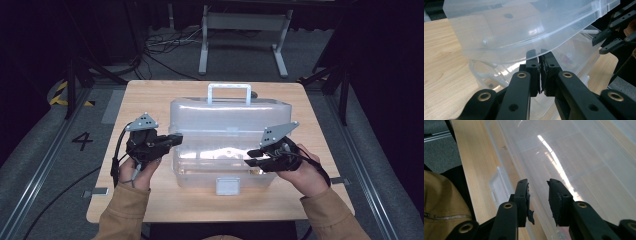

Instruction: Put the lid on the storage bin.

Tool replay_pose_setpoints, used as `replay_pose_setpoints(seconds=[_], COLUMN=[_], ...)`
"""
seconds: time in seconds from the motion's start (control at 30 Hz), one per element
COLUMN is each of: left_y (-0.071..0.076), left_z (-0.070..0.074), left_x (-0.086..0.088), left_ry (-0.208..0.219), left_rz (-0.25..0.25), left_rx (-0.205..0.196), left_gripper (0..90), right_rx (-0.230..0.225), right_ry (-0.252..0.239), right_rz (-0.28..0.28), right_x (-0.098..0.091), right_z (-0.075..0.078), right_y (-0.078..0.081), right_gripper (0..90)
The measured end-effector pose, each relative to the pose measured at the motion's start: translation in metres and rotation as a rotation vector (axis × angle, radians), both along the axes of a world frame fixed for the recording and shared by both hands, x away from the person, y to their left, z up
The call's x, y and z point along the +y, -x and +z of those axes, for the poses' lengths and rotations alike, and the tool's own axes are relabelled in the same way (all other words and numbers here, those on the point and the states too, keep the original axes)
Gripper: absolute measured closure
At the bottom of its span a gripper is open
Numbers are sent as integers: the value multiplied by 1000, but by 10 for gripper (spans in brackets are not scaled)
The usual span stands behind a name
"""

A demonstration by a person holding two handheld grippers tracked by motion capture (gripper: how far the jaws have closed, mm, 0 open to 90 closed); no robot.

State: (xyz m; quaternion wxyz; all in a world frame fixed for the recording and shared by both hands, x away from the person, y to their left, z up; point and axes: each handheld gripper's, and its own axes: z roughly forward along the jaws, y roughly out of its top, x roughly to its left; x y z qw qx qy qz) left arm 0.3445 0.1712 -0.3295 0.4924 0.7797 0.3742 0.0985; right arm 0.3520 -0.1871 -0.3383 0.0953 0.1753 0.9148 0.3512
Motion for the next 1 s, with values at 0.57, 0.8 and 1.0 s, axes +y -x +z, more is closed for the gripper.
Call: replay_pose_setpoints(seconds=[0.57,0.8,1.0], left_y=[-1,-1,-1], left_z=[2,3,3], left_x=[0,0,0], left_ry=[-16,-30,-36], left_rz=[-10,-13,-20], left_rx=[-4,-7,-8], left_gripper=[852,852,851], right_rx=[-54,-63,-51], right_ry=[-208,-294,-312], right_rz=[-111,-179,-229], right_x=[-37,-61,-78], right_z=[11,5,3], right_y=[17,15,10], right_gripper=[796,819,854])
